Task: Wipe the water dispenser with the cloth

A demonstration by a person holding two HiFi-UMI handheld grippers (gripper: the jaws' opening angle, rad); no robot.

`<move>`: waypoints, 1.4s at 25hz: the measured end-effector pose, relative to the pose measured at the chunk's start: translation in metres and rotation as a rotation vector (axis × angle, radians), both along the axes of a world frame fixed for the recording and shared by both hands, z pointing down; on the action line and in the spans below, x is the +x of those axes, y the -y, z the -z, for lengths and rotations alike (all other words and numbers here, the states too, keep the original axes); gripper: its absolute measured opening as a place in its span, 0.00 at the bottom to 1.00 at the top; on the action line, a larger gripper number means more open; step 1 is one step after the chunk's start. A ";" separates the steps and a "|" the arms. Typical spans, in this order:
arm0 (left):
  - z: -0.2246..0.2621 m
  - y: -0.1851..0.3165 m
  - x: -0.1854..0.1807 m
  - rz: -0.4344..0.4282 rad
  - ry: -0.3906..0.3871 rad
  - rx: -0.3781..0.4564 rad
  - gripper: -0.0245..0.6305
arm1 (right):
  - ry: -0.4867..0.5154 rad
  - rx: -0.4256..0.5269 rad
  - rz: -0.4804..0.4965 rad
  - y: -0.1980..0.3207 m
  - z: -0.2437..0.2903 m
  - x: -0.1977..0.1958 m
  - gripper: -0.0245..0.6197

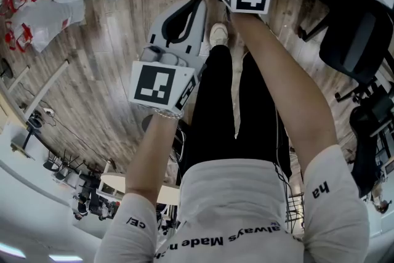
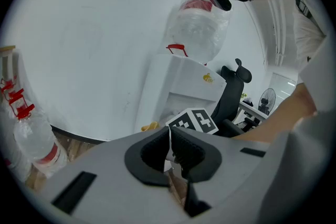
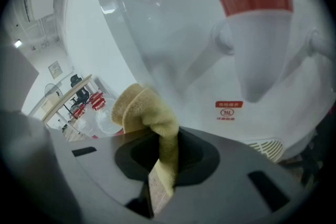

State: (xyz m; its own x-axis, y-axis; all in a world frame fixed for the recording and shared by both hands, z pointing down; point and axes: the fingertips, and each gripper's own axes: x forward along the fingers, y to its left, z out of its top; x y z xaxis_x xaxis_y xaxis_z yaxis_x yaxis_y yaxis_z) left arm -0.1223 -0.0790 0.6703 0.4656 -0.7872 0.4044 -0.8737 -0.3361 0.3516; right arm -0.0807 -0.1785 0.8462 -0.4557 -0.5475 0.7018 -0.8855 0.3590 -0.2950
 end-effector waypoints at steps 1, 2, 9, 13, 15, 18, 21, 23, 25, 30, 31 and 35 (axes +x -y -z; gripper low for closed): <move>-0.002 0.000 0.000 -0.001 0.000 -0.002 0.08 | -0.005 -0.002 0.000 0.000 -0.001 0.001 0.13; -0.004 0.000 0.000 -0.003 0.000 -0.004 0.08 | -0.010 -0.004 0.000 0.000 -0.001 0.001 0.13; -0.013 0.002 0.001 0.003 -0.004 -0.013 0.08 | -0.032 -0.013 0.012 0.001 -0.023 0.005 0.13; -0.018 0.002 0.000 0.006 -0.004 -0.016 0.08 | -0.048 -0.016 0.020 0.001 -0.040 0.006 0.13; -0.021 0.000 -0.002 0.006 -0.003 -0.019 0.08 | -0.062 -0.018 0.024 0.001 -0.044 0.007 0.13; -0.025 0.001 -0.006 0.011 -0.004 -0.023 0.08 | -0.070 -0.025 0.026 0.002 -0.055 0.006 0.14; -0.028 0.000 -0.011 0.019 -0.006 -0.026 0.08 | -0.086 -0.035 0.021 0.003 -0.059 0.006 0.14; -0.029 -0.001 -0.013 0.022 -0.006 -0.026 0.08 | -0.081 -0.043 0.020 0.003 -0.066 0.005 0.14; -0.029 -0.002 -0.015 0.025 -0.005 -0.026 0.08 | -0.084 -0.047 0.017 0.002 -0.068 0.005 0.14; -0.026 -0.005 -0.019 0.030 0.002 -0.019 0.08 | -0.091 -0.036 0.017 0.000 -0.059 0.007 0.13; -0.024 -0.005 -0.018 0.030 0.002 -0.017 0.08 | -0.087 -0.026 0.022 -0.001 -0.056 0.006 0.13; -0.011 -0.007 -0.013 0.022 0.001 0.002 0.08 | -0.079 0.016 0.048 -0.009 -0.034 0.003 0.13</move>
